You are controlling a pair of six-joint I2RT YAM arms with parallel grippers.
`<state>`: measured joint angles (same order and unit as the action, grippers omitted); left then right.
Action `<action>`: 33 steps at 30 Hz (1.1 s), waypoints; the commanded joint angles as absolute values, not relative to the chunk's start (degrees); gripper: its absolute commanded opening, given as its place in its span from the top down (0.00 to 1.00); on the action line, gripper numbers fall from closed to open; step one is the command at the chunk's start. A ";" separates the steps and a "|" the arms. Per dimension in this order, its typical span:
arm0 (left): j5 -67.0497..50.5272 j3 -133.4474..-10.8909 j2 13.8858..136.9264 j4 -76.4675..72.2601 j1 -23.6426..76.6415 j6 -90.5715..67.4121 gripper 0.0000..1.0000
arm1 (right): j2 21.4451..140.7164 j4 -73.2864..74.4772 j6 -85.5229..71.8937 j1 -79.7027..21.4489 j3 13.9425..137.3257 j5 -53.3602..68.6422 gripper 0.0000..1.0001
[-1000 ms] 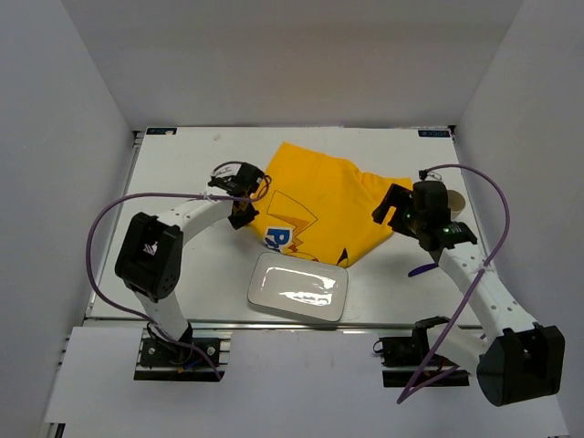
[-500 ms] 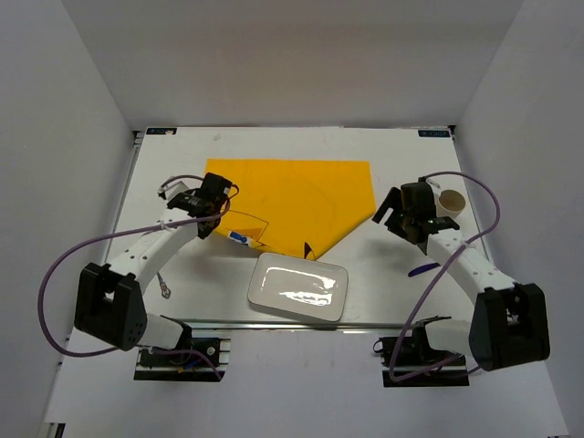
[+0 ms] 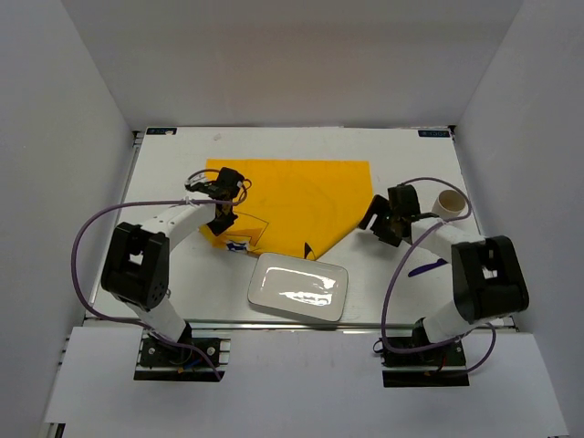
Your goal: Set the dinner table for one person
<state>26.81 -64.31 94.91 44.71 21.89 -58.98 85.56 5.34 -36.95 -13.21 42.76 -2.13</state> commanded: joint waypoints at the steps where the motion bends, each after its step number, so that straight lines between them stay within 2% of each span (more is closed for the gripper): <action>1: 22.86 -67.06 93.78 41.76 21.71 -55.73 1.00 | 91.21 0.70 -37.96 -13.36 45.00 2.37 0.18; 4: 20.84 -66.80 93.25 39.39 21.71 -53.62 1.00 | 96.83 -1.67 -40.16 -13.45 47.45 4.12 0.21; 7: 17.06 -66.53 92.73 36.58 21.71 -49.59 1.00 | 99.05 -5.09 -43.32 -13.62 46.76 4.30 0.34; 8: 15.31 -66.62 92.55 36.04 21.71 -48.79 1.00 | 99.05 -5.97 -44.20 -13.54 46.32 4.22 0.52; 10: 13.54 -67.06 92.64 34.90 21.71 -47.38 1.00 | 98.79 -8.52 -45.79 -13.53 44.83 4.22 0.75; 11: 12.06 -67.50 92.72 34.81 21.71 -46.50 1.00 | 98.70 -8.96 -46.14 -13.62 44.74 4.31 1.00; 15: 6.53 -69.08 91.76 32.27 22.41 -43.25 1.00 | 93.80 -6.60 -46.84 -14.15 44.21 2.21 1.00; 19: 4.66 -68.30 87.03 27.52 23.12 -41.31 1.00 | 80.47 -1.07 -47.20 -14.24 43.59 0.26 1.00; 23: 3.25 -64.87 82.01 21.98 23.12 -41.40 1.00 | 72.95 2.36 -46.58 -14.07 47.70 2.10 1.00; 26: 3.77 -66.70 82.70 21.97 23.12 -42.62 1.00 | 78.37 6.21 -45.36 -13.62 55.60 6.67 1.00; 29: 8.78 -72.58 87.09 26.71 22.07 -47.36 1.00 | 93.47 11.23 -45.17 -13.62 77.25 11.67 1.00; 30: 9.92 -75.64 88.58 29.15 22.06 -48.24 1.00 | 102.22 12.38 -45.44 -13.54 82.04 15.78 0.96; 32: 13.18 -78.74 92.97 32.59 22.06 -51.67 1.00 | 111.31 20.16 -46.40 -13.27 94.15 19.85 0.90; 33: 13.44 -79.97 94.21 34.96 22.06 -52.38 1.00 | 119.10 23.26 -45.97 -13.62 106.75 21.08 0.81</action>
<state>8.99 -76.36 91.31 28.42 22.55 -47.81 106.67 12.23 -46.22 -13.58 90.65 13.06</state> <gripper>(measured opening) 0.040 0.152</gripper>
